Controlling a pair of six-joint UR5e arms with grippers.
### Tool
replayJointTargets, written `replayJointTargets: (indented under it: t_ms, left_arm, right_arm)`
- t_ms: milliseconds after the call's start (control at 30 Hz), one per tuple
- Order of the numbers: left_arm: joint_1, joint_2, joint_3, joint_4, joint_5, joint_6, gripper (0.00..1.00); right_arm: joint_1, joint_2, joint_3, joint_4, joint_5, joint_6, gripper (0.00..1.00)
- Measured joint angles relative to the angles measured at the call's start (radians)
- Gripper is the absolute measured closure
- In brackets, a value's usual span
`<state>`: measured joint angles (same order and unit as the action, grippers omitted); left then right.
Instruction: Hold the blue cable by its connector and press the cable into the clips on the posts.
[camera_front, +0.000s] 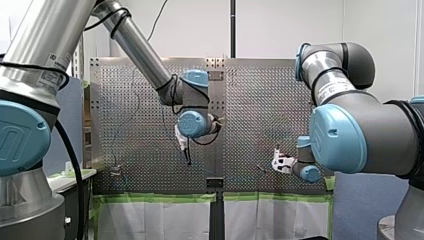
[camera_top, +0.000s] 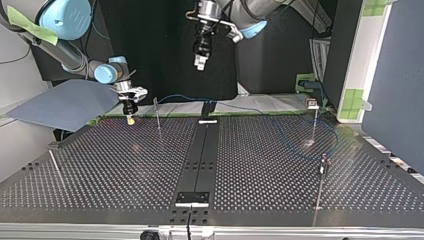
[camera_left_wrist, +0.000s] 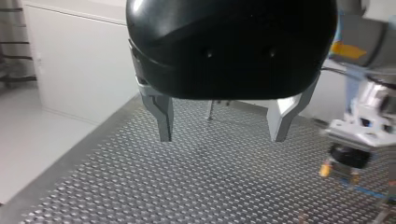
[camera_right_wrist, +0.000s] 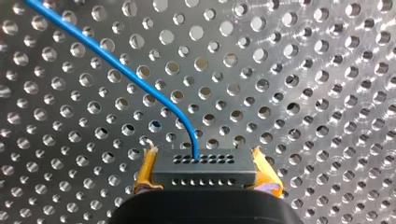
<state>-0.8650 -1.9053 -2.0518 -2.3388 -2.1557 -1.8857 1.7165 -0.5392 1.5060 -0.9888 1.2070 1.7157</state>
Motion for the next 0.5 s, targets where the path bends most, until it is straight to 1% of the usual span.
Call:
replayJointTargets:
  t_ms: [167, 333, 367, 500]
  left_arm:
    - [0.002, 0.000, -0.044, -0.001, 0.002, 0.002, 0.00]
    - [0.007, -0.001, -0.091, -0.002, 0.001, 0.007, 0.00]
    - [0.007, 0.000, -0.099, -0.002, 0.000, 0.008, 0.00]
    - [0.011, 0.001, -0.131, -0.010, -0.005, 0.010, 0.00]
  right_arm:
    - [0.006, 0.000, 0.000, 0.006, 0.001, -0.002, 1.00]
    - [0.013, 0.000, 0.000, 0.011, 0.001, -0.009, 1.00]
    - [0.014, 0.000, -0.001, 0.013, 0.002, -0.013, 1.00]
    - [0.018, 0.000, -0.011, 0.025, 0.008, -0.040, 1.00]
